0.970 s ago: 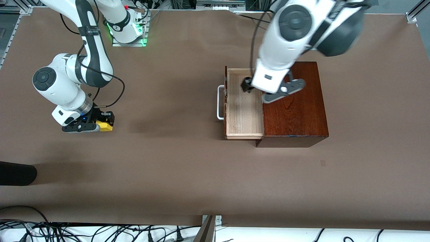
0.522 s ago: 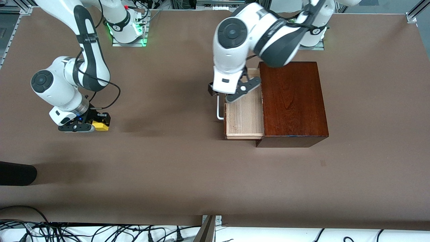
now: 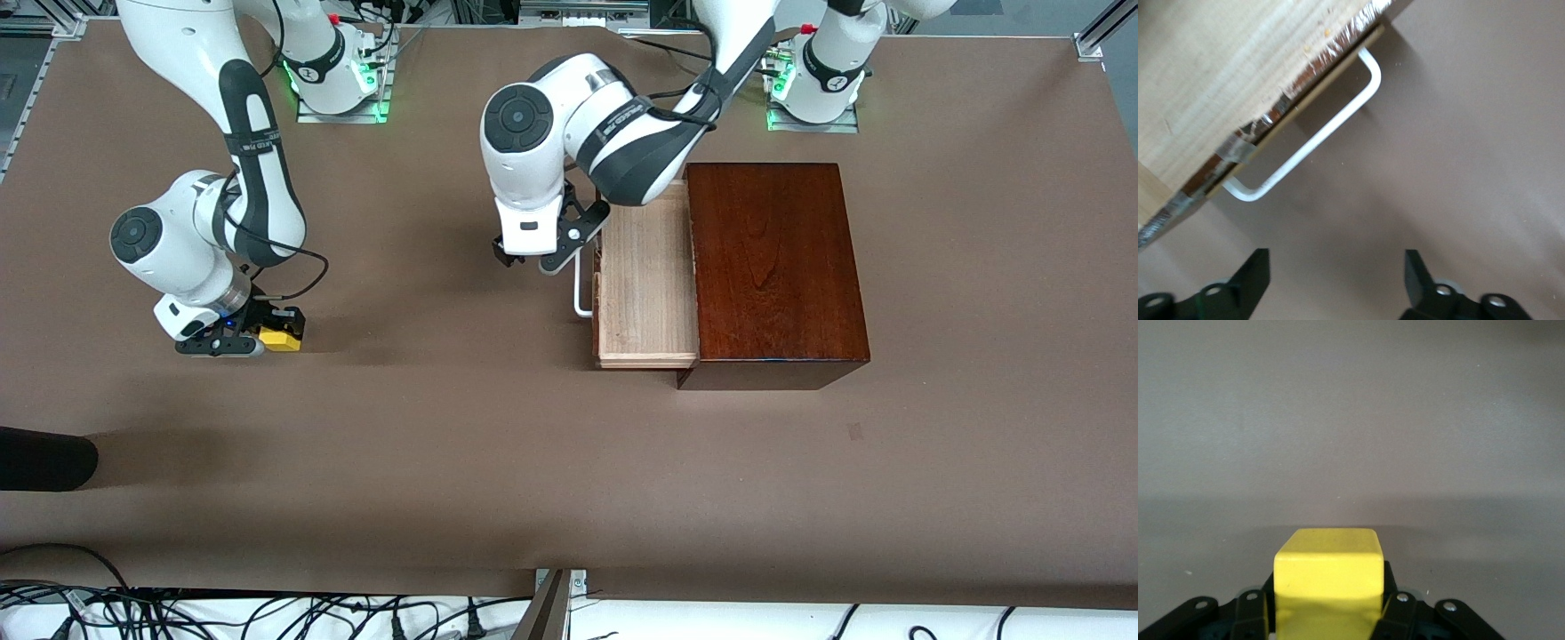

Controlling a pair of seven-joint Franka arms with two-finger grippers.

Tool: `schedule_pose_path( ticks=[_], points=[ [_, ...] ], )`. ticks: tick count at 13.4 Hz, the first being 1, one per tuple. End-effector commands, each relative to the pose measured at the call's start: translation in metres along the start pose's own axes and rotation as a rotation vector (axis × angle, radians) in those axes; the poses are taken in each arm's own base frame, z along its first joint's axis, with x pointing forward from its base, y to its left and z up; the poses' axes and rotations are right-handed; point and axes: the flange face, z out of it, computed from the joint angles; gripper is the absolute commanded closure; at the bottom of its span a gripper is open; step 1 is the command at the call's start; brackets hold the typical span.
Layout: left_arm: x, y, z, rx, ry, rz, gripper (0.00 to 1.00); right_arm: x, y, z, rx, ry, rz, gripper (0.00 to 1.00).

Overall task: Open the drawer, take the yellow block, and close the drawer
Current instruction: 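Lower the cube to the table while the left gripper reaches the handle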

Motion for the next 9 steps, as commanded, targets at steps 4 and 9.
schedule_pose_path(
  ticks=[4,9],
  points=[
    [-0.010,0.018,0.051,-0.005,-0.014,-0.041,1.00,-0.008,-0.001,0.034,0.029,0.034,0.017,1.00],
    [0.014,0.016,0.069,0.028,0.069,-0.055,1.00,-0.010,0.001,0.043,0.039,0.033,0.017,1.00]
  ],
)
